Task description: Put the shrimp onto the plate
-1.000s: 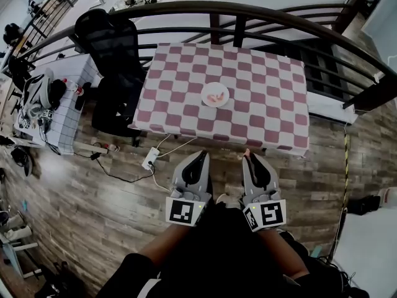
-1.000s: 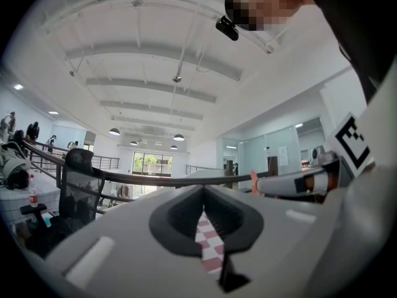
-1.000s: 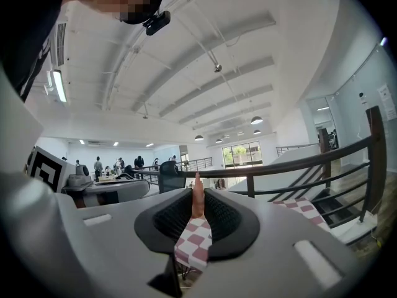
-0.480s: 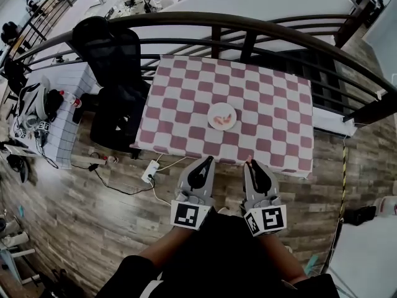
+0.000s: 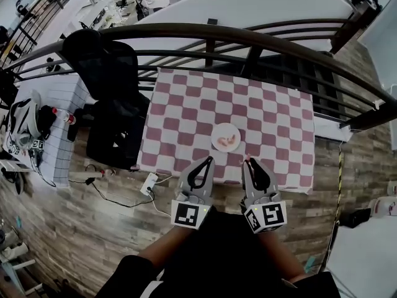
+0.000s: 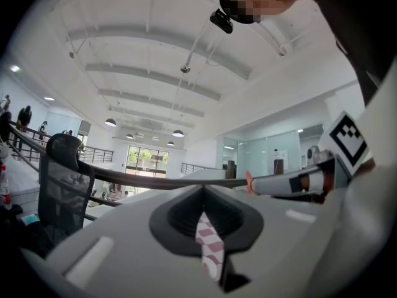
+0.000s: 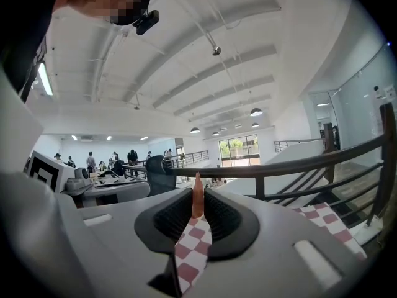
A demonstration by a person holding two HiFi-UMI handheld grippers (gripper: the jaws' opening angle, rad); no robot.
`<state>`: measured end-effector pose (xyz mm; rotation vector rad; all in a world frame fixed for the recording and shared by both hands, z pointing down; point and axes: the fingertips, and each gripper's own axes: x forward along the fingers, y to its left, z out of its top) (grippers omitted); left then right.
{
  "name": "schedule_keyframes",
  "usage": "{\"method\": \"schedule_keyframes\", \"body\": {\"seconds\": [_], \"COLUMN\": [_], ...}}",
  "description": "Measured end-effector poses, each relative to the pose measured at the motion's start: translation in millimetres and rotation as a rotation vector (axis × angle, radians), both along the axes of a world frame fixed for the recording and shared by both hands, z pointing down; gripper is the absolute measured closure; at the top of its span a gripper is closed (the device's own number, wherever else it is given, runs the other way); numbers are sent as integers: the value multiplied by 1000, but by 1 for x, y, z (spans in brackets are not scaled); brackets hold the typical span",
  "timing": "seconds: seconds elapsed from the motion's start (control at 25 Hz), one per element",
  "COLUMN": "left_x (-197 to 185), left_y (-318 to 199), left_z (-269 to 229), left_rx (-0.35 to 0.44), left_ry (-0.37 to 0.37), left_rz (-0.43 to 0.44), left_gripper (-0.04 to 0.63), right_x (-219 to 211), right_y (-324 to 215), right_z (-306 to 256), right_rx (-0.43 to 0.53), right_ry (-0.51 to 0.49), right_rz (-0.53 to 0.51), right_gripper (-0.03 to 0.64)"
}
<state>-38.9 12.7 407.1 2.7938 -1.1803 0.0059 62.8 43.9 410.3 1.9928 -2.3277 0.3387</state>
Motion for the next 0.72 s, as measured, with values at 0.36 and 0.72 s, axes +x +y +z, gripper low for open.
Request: {"method": "schedule_keyframes", "body": {"seconds": [0.36,0.72], "left_x": [0,22], "left_y": [-64,-85], "left_z": [12,33], "left_rx": [-12,-57], "left_ry": [8,-6], "left_rz": [51,42], "left_gripper": [588,588], "right_x": [1,19], "right_y": [-65,-89], "right_z": [19,47], "right_rx": [-68,-141], "right_ry": [1,-2], "right_rz": [43,4], "right_gripper": [558,558]}}
